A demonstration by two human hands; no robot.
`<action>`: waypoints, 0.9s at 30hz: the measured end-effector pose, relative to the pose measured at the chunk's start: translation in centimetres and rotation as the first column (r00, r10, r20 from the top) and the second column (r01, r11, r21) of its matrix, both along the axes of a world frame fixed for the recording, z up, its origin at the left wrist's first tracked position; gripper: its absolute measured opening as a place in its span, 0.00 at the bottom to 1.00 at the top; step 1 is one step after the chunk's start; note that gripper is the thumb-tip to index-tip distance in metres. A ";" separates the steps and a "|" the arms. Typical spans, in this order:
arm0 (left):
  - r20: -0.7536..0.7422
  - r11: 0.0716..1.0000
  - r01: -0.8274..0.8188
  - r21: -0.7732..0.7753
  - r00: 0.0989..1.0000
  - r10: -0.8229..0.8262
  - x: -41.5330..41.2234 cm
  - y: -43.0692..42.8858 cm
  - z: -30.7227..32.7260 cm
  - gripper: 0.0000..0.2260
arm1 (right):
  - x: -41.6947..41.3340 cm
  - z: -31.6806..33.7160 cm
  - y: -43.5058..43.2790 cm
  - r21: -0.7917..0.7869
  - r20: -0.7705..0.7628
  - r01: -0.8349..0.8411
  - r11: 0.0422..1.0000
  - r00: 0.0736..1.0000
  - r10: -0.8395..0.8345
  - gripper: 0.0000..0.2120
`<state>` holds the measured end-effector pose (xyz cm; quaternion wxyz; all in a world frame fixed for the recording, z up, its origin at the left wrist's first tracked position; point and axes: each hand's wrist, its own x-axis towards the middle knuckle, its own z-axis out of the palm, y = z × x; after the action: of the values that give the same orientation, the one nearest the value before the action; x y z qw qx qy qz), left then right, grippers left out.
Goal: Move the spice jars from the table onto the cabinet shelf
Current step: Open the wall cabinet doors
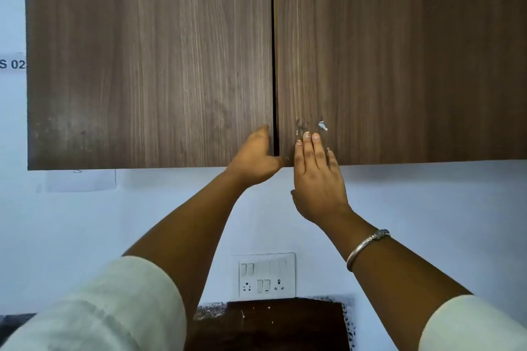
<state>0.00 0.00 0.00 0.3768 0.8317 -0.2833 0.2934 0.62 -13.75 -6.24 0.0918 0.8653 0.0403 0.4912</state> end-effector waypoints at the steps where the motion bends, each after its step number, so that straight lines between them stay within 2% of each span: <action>1: -0.005 0.999 0.025 -0.043 1.000 -0.025 0.2 -0.3 0.1 0.32 | 0.5 0.0 0.0 0.000 0.020 0.011 1.000 1.000 -0.011 0.44; 4: -0.052 0.981 0.108 -0.159 0.992 -0.117 0.7 -0.9 0.1 0.32 | 1.4 0.3 -0.3 -0.003 0.057 0.010 1.000 0.998 -0.010 0.44; 7: -0.050 0.951 0.205 -0.234 0.974 -0.222 1.4 -1.6 0.1 0.28 | 2.2 0.6 -0.3 -0.039 0.116 0.012 0.999 0.993 -0.008 0.43; 12: 0.019 0.933 0.190 -0.307 0.981 -0.193 2.1 -2.0 -0.2 0.26 | 2.7 0.8 -0.2 -0.036 0.159 -0.014 0.999 0.987 0.019 0.38; 18: -0.022 0.884 0.174 -0.434 0.979 -0.204 2.3 -1.8 -0.1 0.27 | 2.7 0.7 0.1 0.027 0.165 -0.060 0.998 0.985 0.054 0.34; 22: -0.058 0.835 0.198 -0.513 0.963 -0.264 1.9 -1.7 -0.1 0.30 | 2.1 0.9 0.4 0.077 0.168 -0.088 0.993 0.983 0.074 0.34; 27: -0.073 0.831 0.229 -0.506 0.949 -0.306 0.8 -1.8 0.1 0.31 | 0.7 1.3 1.0 0.184 0.139 -0.073 0.980 0.989 0.048 0.38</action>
<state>0.78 -1.83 0.10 0.6334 0.6800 -0.2837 0.2364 1.35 -12.75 -4.98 -0.0029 0.8334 0.0137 0.5524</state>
